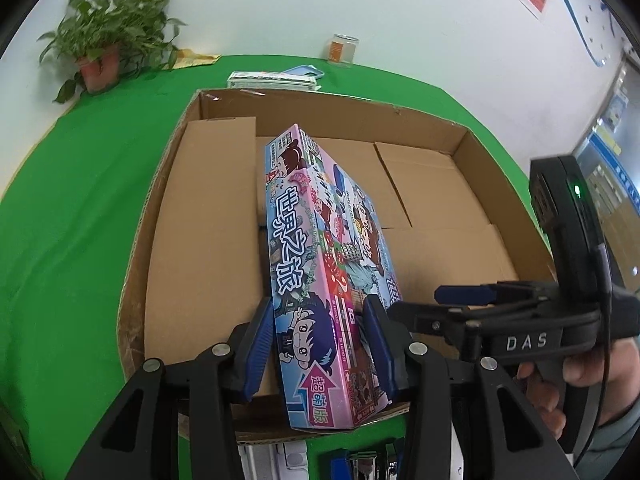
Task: Organize rigid objects
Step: 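Open the left gripper to release the boxed game and withdraw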
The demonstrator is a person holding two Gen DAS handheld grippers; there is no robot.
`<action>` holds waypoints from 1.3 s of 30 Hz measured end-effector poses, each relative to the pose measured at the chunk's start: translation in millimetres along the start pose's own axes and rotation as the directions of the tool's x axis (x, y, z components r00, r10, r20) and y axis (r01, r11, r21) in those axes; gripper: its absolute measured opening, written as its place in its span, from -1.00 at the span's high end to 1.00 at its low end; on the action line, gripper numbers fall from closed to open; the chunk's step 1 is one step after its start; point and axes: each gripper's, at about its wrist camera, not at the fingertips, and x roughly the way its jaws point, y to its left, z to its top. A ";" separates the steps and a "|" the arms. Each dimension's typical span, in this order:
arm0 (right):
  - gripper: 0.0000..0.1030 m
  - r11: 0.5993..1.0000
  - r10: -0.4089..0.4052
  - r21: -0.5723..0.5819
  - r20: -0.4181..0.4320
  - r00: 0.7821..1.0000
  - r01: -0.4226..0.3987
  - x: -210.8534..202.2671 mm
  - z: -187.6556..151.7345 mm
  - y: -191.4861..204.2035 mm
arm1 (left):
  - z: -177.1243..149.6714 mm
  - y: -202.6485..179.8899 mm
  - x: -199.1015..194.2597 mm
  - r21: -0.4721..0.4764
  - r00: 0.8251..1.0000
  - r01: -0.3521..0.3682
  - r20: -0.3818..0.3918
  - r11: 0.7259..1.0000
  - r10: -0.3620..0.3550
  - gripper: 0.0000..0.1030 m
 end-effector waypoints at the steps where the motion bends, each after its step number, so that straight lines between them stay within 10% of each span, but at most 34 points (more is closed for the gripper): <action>1: -0.63 1.000 -0.002 0.001 0.001 1.000 0.002 -0.8 0.6 -0.4 | 2.0 -2.8 1.6 0.020 1.000 -0.005 -0.006 1.000 0.006 0.17; 10: -0.62 1.000 -0.016 0.011 -0.023 1.000 0.016 2.6 1.7 -7.1 | 5.5 -7.1 -25.1 0.069 0.995 -0.055 0.086 0.996 0.049 -0.21; 14: -0.33 0.999 -0.028 -0.023 -0.033 0.999 0.027 5.5 2.4 0.7 | -1.6 -0.1 -3.3 0.037 0.999 -0.025 -0.022 0.999 0.026 0.29; 17: -0.02 0.999 -0.009 -0.048 -0.074 0.997 0.005 15.6 1.0 8.5 | -12.2 2.1 1.8 0.008 0.998 0.030 -0.047 1.000 -0.029 0.31; 22: -0.13 0.998 0.004 -0.058 -0.051 0.999 -0.007 9.0 -2.1 13.5 | -29.2 -0.8 -18.0 -0.001 0.999 0.035 0.012 0.999 -0.035 0.25; 24: -0.69 0.994 -0.038 -0.099 0.028 0.999 0.041 -10.5 -9.8 20.2 | -35.8 -5.5 -34.0 0.026 0.998 0.017 0.063 1.000 -0.019 0.15; 27: -0.99 0.959 -0.183 -0.165 0.253 0.950 0.229 -55.8 -31.2 35.2 | -47.2 -12.9 -66.2 0.051 0.978 -0.102 0.186 0.993 0.091 -0.96; 31: -0.99 0.933 -0.261 -0.123 0.415 0.872 0.338 -106.8 -84.9 33.7 | -61.6 -17.0 -99.6 0.011 0.947 -0.112 0.303 0.994 0.104 -0.99; 39: -0.99 0.926 -0.280 -0.095 0.475 0.834 0.365 -142.7 -170.1 34.6 | -99.0 -42.4 -139.5 -0.056 0.922 -0.018 0.386 0.998 0.038 -0.92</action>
